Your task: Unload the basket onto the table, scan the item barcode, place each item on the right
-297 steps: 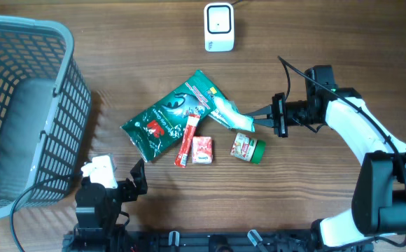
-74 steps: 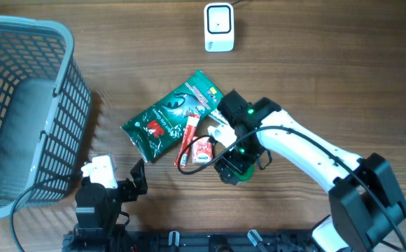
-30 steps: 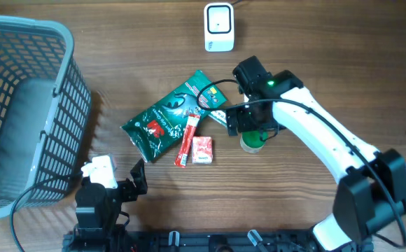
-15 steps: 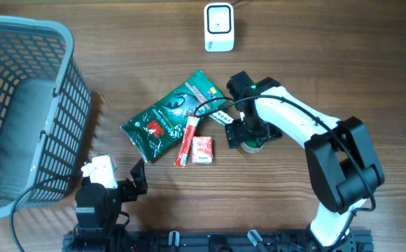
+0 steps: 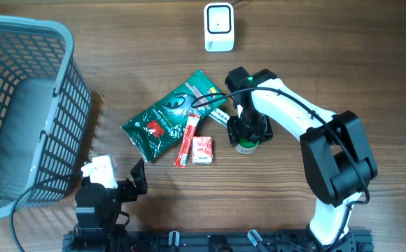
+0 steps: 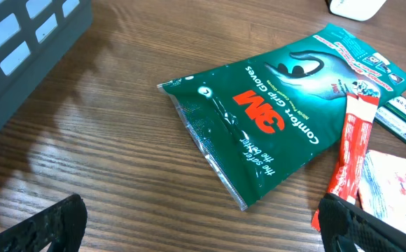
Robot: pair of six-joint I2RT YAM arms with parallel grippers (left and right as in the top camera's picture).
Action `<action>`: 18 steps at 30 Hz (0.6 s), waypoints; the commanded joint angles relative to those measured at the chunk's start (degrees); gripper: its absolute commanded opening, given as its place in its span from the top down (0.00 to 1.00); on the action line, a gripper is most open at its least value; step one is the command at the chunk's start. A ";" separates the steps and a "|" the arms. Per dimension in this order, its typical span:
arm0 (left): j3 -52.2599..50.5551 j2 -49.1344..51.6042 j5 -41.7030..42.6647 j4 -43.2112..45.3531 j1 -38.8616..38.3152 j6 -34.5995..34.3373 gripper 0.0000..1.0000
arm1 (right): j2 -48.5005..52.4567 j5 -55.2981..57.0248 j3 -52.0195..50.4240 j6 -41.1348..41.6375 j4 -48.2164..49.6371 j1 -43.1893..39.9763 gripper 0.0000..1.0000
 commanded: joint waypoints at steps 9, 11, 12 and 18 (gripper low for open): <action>-0.11 -0.42 0.66 0.15 0.31 0.72 0.00 | 0.63 16.70 1.68 -12.00 8.07 0.07 0.13; -0.13 -0.42 0.66 0.15 0.31 0.74 0.00 | 0.63 9.14 1.95 -9.35 7.80 0.07 0.00; -0.11 -0.42 0.66 0.15 0.31 0.72 0.00 | 0.63 8.20 2.56 -7.10 7.28 0.07 0.00; -0.11 -0.42 0.66 0.15 0.31 0.72 0.00 | 0.66 4.44 10.19 19.15 -0.96 -4.72 0.00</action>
